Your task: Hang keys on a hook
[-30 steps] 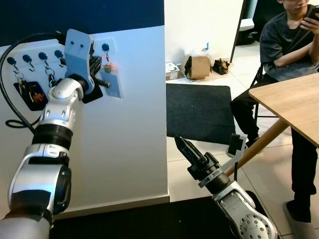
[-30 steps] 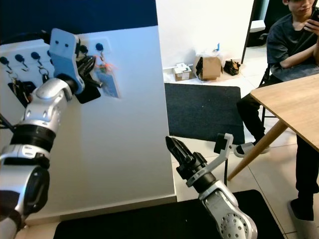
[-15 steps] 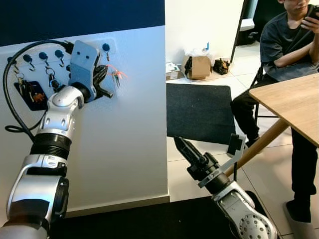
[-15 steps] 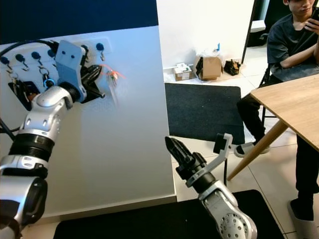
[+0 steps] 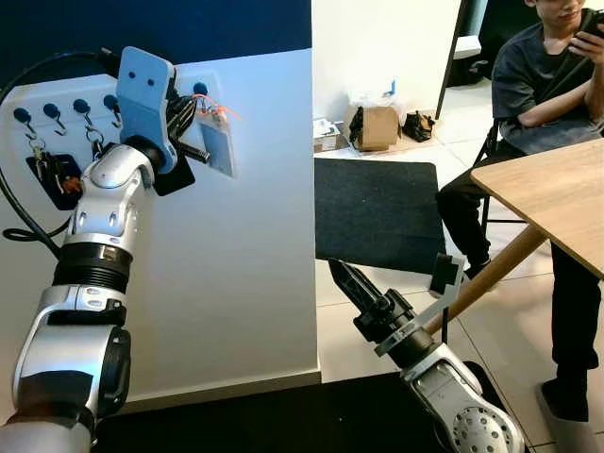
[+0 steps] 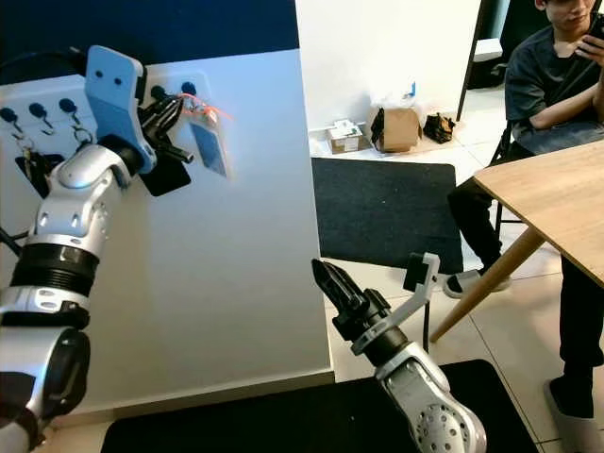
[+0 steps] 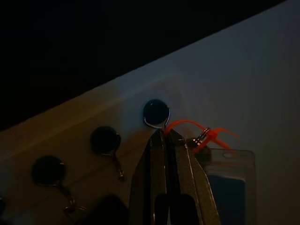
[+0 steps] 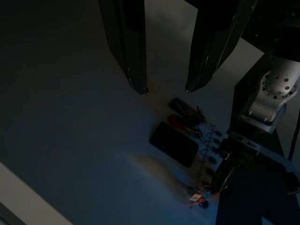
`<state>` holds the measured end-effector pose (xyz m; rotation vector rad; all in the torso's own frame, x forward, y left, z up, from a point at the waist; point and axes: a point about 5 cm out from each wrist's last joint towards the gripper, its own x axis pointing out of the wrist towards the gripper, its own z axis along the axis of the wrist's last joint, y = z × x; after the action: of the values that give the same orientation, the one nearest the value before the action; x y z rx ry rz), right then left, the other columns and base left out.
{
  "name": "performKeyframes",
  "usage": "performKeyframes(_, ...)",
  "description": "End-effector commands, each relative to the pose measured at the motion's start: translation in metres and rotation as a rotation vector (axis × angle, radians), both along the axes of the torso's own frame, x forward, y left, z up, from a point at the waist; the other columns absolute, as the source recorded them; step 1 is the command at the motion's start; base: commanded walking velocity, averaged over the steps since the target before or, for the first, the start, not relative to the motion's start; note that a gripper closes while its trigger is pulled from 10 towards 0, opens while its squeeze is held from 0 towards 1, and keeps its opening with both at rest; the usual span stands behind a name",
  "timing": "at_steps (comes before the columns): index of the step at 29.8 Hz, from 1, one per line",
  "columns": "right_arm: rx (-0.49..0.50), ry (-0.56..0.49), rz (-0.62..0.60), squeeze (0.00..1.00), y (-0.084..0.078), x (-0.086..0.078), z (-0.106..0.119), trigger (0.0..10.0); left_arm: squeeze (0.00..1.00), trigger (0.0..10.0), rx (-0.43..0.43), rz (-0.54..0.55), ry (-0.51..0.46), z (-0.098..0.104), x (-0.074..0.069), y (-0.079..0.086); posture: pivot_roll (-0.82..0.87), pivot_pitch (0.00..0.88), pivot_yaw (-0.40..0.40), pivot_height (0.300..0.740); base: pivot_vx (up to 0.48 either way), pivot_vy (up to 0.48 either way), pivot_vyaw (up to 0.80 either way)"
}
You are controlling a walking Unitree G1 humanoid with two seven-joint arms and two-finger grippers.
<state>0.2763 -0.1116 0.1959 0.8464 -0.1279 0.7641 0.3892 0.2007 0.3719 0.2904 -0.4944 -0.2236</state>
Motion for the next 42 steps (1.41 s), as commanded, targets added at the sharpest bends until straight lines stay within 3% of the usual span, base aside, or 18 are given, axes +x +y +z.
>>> performKeyframes(1,-0.011,0.014,0.016,0.0,0.004,0.0,-0.003,10.0,0.0,10.0,0.01,0.017,0.017,0.0,0.003,-0.001,0.02,0.169,0.109,0.74,0.0,0.0,0.0)
performKeyframes(20,-0.013,0.015,0.007,0.0,0.002,-0.001,-0.004,10.0,0.0,10.0,-0.003,0.107,0.114,-0.007,0.019,-0.002,0.01,0.173,0.118,0.74,0.0,0.0,0.0)
performKeyframes(26,-0.01,0.017,0.005,0.0,0.002,-0.001,-0.004,10.0,0.0,10.0,0.063,0.102,0.161,-0.027,0.021,-0.001,0.01,0.178,0.117,0.74,0.0,0.0,0.0)
performKeyframes(27,-0.01,0.018,0.005,0.0,0.002,-0.001,-0.004,10.0,0.24,10.0,0.065,0.093,0.158,-0.028,0.02,-0.002,0.01,0.178,0.116,0.74,0.0,0.0,0.0)
performKeyframes(28,-0.011,0.018,0.006,0.0,0.002,-0.001,-0.004,10.0,1.0,10.0,0.043,0.071,0.157,-0.028,0.02,-0.003,0.01,0.179,0.114,0.74,0.0,0.0,0.0)
performKeyframes(33,-0.012,0.019,0.01,0.0,0.003,-0.001,-0.004,10.0,1.0,10.0,0.016,0.021,0.126,-0.025,0.016,-0.006,0.01,0.179,0.114,0.74,0.0,0.0,0.0)
performKeyframes(34,-0.012,0.019,0.01,0.0,0.003,-0.001,-0.004,10.0,0.0,10.0,-0.03,-0.031,0.112,-0.026,0.013,-0.007,0.01,0.178,0.117,0.74,0.0,0.0,0.0)
performKeyframes(41,-0.011,0.023,0.001,0.0,0.002,-0.002,-0.006,10.0,0.0,10.0,-0.133,-0.164,0.094,-0.039,-0.004,-0.005,0.02,0.182,0.128,0.74,0.0,0.0,0.0)
performKeyframes(42,-0.011,0.029,-0.004,0.0,0.0,-0.004,-0.008,10.0,0.0,10.0,-0.139,-0.193,0.11,-0.05,-0.011,-0.006,0.02,0.182,0.13,0.74,0.0,0.0,0.0)
